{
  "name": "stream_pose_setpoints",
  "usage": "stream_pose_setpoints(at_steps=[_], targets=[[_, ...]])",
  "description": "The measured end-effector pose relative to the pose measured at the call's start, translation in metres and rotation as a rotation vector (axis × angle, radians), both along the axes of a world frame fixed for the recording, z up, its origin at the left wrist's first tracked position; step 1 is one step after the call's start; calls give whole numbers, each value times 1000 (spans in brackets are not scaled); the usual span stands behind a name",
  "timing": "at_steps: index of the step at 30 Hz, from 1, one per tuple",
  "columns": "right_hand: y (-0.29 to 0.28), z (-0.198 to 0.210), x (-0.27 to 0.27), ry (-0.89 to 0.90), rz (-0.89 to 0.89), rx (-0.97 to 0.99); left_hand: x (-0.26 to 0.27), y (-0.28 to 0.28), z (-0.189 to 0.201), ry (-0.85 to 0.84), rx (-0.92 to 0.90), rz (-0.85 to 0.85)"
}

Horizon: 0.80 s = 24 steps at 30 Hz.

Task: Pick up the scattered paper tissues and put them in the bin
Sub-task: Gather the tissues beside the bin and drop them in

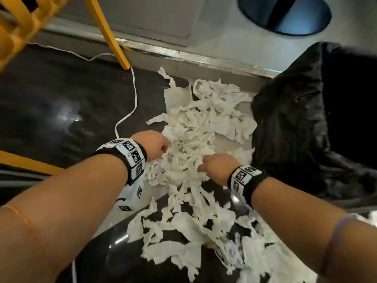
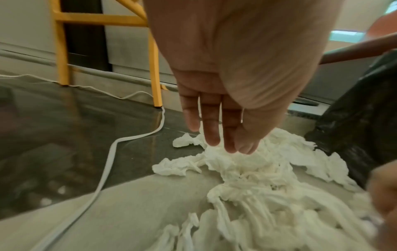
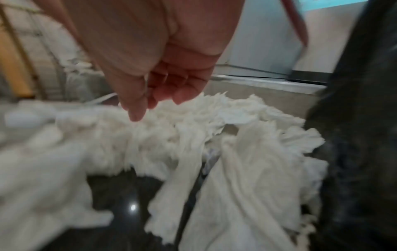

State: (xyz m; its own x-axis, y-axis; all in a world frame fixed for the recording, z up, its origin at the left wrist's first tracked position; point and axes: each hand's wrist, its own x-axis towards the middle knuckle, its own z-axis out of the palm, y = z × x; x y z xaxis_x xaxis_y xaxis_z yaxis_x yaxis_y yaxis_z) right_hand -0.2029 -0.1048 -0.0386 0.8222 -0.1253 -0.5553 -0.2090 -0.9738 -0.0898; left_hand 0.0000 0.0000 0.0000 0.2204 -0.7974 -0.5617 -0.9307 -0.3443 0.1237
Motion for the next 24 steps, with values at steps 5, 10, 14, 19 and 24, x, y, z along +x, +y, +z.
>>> stream_pose_setpoints(at_steps=[5, 10, 14, 19, 24], targets=[[1, -34, 17, 32, 66, -58, -5, -3, -42, 5, -20, -80], [-16, -7, 17, -213, -371, 105, -23, 20, -67, 144, -15, -62], [-23, 16, 6, -504, -786, 338, -38, 21, -75, 104, -87, -128], [-33, 31, 1, -655, -1279, 898, -39, 16, -72, -58, -71, -225], [-40, 42, -7, -783, -1304, 762, -36, 12, -51, 208, -273, 64]])
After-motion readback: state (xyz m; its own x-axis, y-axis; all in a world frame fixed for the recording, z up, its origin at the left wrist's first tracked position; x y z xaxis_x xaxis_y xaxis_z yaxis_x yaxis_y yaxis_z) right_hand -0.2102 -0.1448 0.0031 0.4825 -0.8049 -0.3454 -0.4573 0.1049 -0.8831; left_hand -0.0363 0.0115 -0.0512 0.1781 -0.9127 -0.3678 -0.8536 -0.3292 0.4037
